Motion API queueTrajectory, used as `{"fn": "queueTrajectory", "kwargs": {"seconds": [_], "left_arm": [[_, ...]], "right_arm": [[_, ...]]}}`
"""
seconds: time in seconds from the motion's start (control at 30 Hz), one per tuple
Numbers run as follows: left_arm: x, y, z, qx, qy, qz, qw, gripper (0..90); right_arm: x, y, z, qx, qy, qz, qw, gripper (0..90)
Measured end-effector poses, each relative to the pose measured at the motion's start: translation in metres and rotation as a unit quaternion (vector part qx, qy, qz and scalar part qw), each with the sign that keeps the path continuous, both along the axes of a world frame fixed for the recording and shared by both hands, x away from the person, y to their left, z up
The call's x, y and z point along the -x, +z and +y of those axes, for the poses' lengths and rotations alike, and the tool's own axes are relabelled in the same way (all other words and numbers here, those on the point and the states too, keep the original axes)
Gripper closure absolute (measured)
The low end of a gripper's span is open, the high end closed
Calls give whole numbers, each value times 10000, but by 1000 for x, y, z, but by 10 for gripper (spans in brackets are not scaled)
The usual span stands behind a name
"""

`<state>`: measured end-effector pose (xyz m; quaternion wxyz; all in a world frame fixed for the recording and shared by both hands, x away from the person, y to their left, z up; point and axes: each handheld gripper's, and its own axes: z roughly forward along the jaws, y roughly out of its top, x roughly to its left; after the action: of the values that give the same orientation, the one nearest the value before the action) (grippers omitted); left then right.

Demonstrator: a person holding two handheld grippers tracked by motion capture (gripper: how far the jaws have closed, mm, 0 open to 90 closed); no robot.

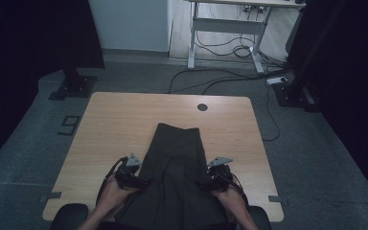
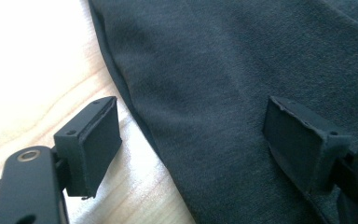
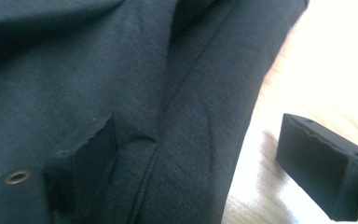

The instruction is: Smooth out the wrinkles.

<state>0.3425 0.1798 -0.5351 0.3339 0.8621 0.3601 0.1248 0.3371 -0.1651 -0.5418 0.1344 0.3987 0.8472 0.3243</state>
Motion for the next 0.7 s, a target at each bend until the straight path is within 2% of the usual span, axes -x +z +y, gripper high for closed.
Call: {"fn": "queueTrajectory", "kwargs": {"seconds": [0.03, 0.07, 0.13, 0.17, 0.27, 0.3, 0.33, 0.5, 0.6, 0.7], "left_arm": [[0, 0, 0, 0, 0, 0, 10000, 154], [-6, 7, 0, -26, 7, -85, 10000, 153], [-17, 15, 2, 86, 24, -123, 9999, 153], [-17, 15, 2, 86, 24, -123, 9999, 156], [-51, 35, 2, 430, 204, -170, 9987, 164], [-51, 35, 2, 430, 204, -170, 9987, 165], [-57, 37, 1, 432, 219, -194, 9986, 165], [-92, 43, -10, 435, 234, -273, 9984, 188], [-110, 40, -15, 295, 217, -323, 9988, 202], [-125, 34, -16, 259, 296, -300, 9988, 207]], "right_arm": [[-2, 2, 0, 25, 51, -14, 10000, 128], [-4, 4, 1, 17, 52, -19, 10000, 128], [-11, 10, -1, -92, 26, -48, 9999, 130], [-15, 14, -1, -141, 1, -74, 9999, 130], [-31, 24, -3, -299, -13, -80, 9995, 130], [-31, 24, -3, -299, -13, -80, 9995, 130], [-41, 29, -3, -341, -27, -89, 9994, 128], [-73, 36, 2, -441, -176, -122, 9988, 126], [-89, 35, 8, -457, -254, -123, 9986, 126], [-106, 32, 16, -429, -323, -68, 9985, 130]]}}
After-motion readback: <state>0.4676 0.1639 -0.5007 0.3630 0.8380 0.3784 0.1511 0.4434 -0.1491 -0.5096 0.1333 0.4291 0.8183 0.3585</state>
